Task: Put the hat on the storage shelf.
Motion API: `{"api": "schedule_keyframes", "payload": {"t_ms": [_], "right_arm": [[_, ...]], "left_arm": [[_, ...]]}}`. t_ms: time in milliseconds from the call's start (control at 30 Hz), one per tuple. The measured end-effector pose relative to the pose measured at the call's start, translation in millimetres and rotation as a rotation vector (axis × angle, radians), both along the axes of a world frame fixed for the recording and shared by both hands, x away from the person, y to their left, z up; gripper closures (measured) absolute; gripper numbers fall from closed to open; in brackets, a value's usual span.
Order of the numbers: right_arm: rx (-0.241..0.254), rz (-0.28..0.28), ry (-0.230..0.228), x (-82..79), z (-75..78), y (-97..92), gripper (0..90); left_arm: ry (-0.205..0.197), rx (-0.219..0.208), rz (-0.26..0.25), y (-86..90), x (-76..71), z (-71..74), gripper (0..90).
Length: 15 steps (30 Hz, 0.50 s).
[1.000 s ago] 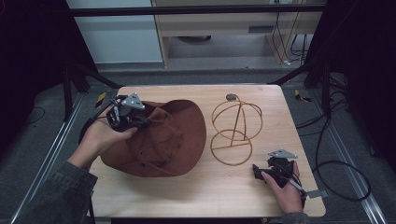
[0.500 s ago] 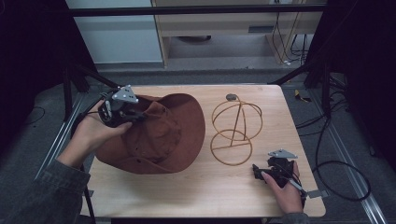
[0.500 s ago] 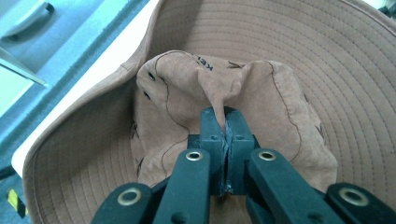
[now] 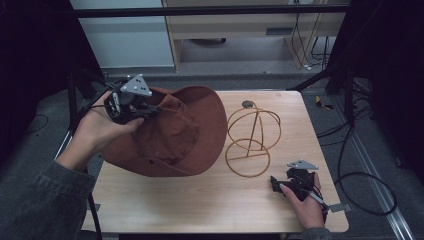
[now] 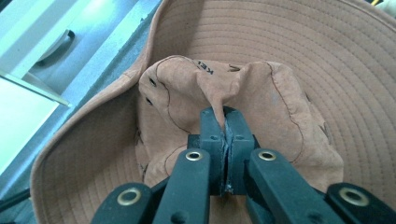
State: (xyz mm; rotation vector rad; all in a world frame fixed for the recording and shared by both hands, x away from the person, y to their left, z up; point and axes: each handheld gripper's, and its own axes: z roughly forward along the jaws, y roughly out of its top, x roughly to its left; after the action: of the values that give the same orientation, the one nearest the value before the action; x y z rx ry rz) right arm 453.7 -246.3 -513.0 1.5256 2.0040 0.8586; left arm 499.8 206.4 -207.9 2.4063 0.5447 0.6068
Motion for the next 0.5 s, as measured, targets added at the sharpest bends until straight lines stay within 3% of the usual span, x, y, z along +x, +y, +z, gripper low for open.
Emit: {"api": "schedule_keyframes", "payload": {"t_ms": [500], "right_arm": [[-0.003,0.001,-0.002,0.1,-0.2,-0.2,0.4]], "left_arm": [[-0.012,0.019,-0.030,-19.0,4.6,15.3,88.0]]}}
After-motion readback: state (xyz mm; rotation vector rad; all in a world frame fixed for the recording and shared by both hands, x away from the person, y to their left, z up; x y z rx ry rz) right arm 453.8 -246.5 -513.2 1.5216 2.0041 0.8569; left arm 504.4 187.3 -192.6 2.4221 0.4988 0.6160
